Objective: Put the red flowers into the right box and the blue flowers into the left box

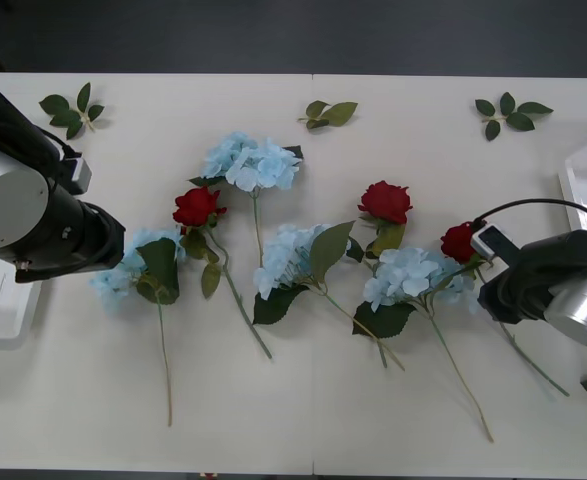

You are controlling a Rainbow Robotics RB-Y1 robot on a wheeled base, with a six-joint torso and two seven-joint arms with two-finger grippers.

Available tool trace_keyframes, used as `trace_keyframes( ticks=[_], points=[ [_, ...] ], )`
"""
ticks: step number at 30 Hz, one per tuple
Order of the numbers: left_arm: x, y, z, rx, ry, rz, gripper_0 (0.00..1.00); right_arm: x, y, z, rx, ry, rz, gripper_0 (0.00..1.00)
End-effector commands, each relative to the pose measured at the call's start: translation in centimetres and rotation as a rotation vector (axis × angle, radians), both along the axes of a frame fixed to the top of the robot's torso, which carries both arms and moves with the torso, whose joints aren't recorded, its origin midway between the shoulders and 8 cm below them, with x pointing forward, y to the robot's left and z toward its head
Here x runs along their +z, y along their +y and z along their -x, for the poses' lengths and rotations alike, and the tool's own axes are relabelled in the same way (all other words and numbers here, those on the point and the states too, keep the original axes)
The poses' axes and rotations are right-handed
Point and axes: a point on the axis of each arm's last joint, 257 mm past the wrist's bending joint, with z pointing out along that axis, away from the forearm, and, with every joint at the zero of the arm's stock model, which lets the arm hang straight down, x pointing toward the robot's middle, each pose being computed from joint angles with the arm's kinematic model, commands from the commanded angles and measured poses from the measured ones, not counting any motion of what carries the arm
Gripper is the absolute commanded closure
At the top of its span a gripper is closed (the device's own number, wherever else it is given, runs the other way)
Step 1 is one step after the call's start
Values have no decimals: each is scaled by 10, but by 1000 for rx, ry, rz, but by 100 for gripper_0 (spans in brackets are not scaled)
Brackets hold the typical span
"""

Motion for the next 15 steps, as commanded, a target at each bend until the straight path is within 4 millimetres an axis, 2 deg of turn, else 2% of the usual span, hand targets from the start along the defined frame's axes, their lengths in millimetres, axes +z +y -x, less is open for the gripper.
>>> trace_keyframes(
  ticks=[1, 4, 6, 9, 11, 15],
  points=[
    [10, -7, -2, -76, -21, -35, 0, 0, 7, -7, -12, -26, -30, 34],
    [4, -13, 0, -104, -10, -43, 0, -5, 8, -6, -10, -22, -34, 40],
    [2, -16, 1, -117, -7, -44, 0, -7, 8, -7, -12, -22, -37, 51],
    [-2, -17, 3, -132, 2, -52, 0, -8, 8, -7, -10, -22, -35, 74],
    [-8, -19, 6, -145, 9, -51, 0, -8, 8, -7, -9, -23, -33, 84],
    [-21, -23, 11, -187, 18, -46, 0, -8, 8, -8, -5, -29, -36, 97]
  ],
)
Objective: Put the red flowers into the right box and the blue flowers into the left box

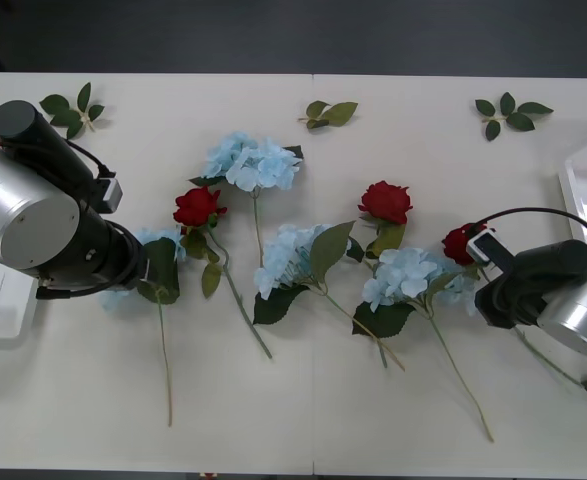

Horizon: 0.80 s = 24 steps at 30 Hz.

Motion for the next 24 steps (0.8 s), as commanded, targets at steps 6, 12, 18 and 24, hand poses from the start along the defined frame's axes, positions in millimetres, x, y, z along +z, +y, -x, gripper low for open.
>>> trace_keyframes(
  ticks=[6, 12, 18, 24],
  points=[
    [-34, -7, -3, -152, 4, 3, 0, 23, 1, -24, -17, -81, -59, 100],
    [-63, -15, -6, -209, 13, 5, 0, 65, -9, -42, -96, -116, -201, 100],
    [-84, -19, -3, -238, 25, -11, 0, 125, -42, -55, -191, -155, -297, 100],
    [-98, -21, 0, -235, 47, -5, 0, 176, -87, -60, -254, -206, -281, 100]
  ],
)
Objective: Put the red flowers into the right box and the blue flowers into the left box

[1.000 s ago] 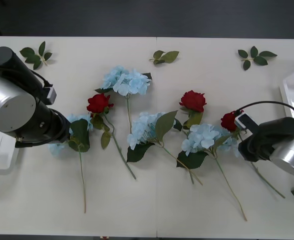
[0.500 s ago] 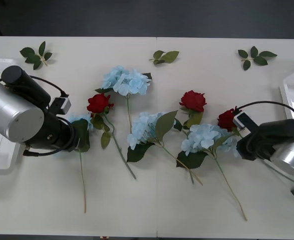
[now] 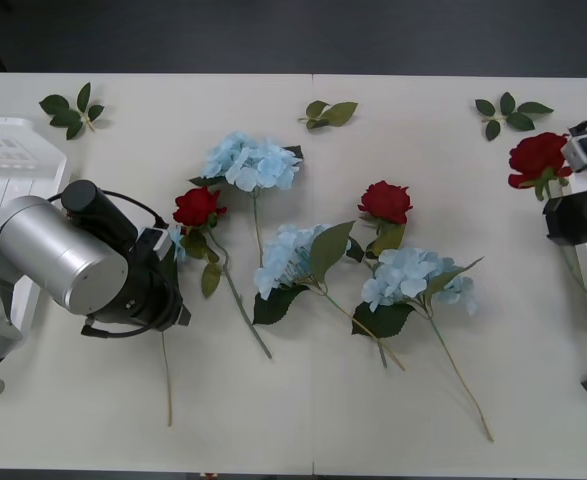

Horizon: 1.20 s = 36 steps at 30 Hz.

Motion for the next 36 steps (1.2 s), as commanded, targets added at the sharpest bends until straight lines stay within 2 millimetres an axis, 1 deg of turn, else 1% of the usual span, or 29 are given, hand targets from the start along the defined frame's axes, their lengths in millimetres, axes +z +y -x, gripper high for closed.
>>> trace_keyframes(
  ticks=[1, 3, 4, 5, 6, 11, 12, 13, 14, 16, 19, 20, 23, 25, 26, 29, 30, 31, 33, 34, 35, 36],
  points=[
    [-9, 8, -3, -9, 0, -8, 0, 51, -43, -8, -60, -54, 42, 100],
    [-12, 7, -4, -11, 2, -4, 0, 62, -62, -9, -100, -57, 45, 100],
    [-13, 6, -4, -12, 3, -1, 0, 67, -78, -8, -127, -58, 58, 100],
    [-13, 6, -5, -12, 3, -3, 0, 68, -85, -8, -138, -59, 64, 100],
    [-17, 6, -3, -11, 11, 0, 0, 72, -103, -8, -165, -63, 87, 100],
    [-24, 3, -1, -20, 14, -7, 0, 72, -157, -8, -246, -74, 164, 100],
    [-27, 2, 0, -22, 14, -7, 0, 69, -168, -8, -265, -73, 181, 100],
    [-27, 2, -1, -21, 14, -8, 0, 69, -174, -8, -273, -75, 191, 100],
    [-29, 2, -1, -20, 14, -5, 0, 66, -185, -8, -286, -79, 214, 100],
    [-31, 3, -2, -18, 15, -4, 0, 58, -200, -9, -311, -82, 238, 100],
    [-36, 3, -3, -22, 10, -6, 0, 48, -219, -10, -343, -98, 262, 100],
    [-37, 2, -3, -24, 8, -9, 0, 42, -223, -11, -350, -99, 266, 100],
    [-41, 3, -3, -22, 8, -10, 0, 27, -243, -11, -382, -115, 300, 100],
    [-42, 4, -3, -21, 8, -9, 0, 21, -250, -10, -393, -116, 313, 100],
    [-43, 4, -3, -21, 9, -11, 5, 15, -254, -9, -400, -117, 317, 100],
    [-44, 5, -3, -19, 7, -9, 25, 8, -263, -9, -416, -129, 321, 100],
    [-45, 5, -2, -17, 7, -8, 36, 5, -267, -8, -420, -130, 330, 100],
    [-45, 5, -3, -17, 5, -8, 45, 5, -270, -8, -423, -133, 333, 100],
    [-45, 5, -2, -18, 6, -8, 80, 1, -276, -5, -432, -134, 339, 100],
    [-45, 5, -2, -18, 6, -8, 92, 0, -277, -4, -436, -134, 338, 100],
    [-45, 5, -2, -18, 6, -9, 100, 0, -281, -3, -440, -132, 343, 100],
    [-45, 5, -2, -18, 6, -9, 100, -1, -284, 0, -446, -127, 346, 97]
  ],
)
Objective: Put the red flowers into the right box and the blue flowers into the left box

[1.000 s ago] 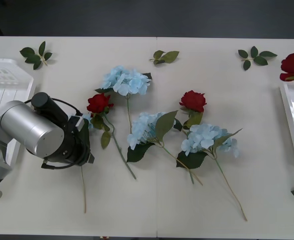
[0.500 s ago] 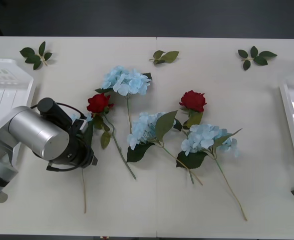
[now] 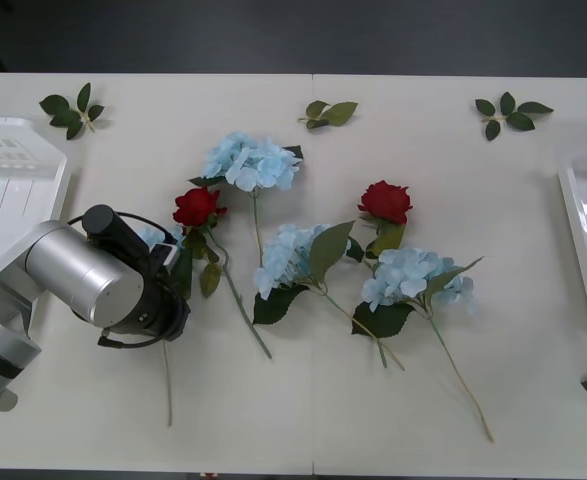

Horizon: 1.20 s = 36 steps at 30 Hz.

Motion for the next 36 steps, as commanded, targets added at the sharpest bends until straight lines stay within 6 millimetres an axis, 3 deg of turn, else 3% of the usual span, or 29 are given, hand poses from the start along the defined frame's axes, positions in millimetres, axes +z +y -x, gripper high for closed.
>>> trace_keyframes(
  ticks=[1, 3, 6, 11, 16, 21, 24, 26, 30, 31, 36],
  points=[
    [-3, 7, 4, -10, -1, -13, 100, 14, -19, 2, -13, -4, 38, 88],
    [-3, 8, 3, -10, -4, -13, 100, 14, -23, 4, -18, -2, 44, 60],
    [-2, 9, 2, -10, -10, -12, 100, 13, -26, 6, -20, 4, 48, 37],
    [11, 13, -4, -18, -42, -16, 100, 12, -21, 4, -9, 6, 41, 18],
    [40, 24, -7, -27, -73, -43, 100, 15, 2, -7, 31, -13, -3, 12],
    [87, 37, -7, -9, -109, -60, 100, 26, 54, -25, 118, -51, -113, 10],
    [123, 53, -8, 29, -146, -66, 100, 33, 104, -31, 204, -56, -195, 10],
    [137, 62, -8, 52, -160, -70, 100, 37, 126, -32, 241, -53, -226, 10],
    [177, 98, -20, 113, -228, -68, 100, 51, 187, -30, 345, -48, -314, 10],
    [182, 105, -22, 121, -236, -73, 100, 53, 195, -30, 357, -49, -327, 10],
    [214, 163, -39, 163, -247, -76, 100, 67, 274, -19, 490, -42, -441, 10]
  ],
)
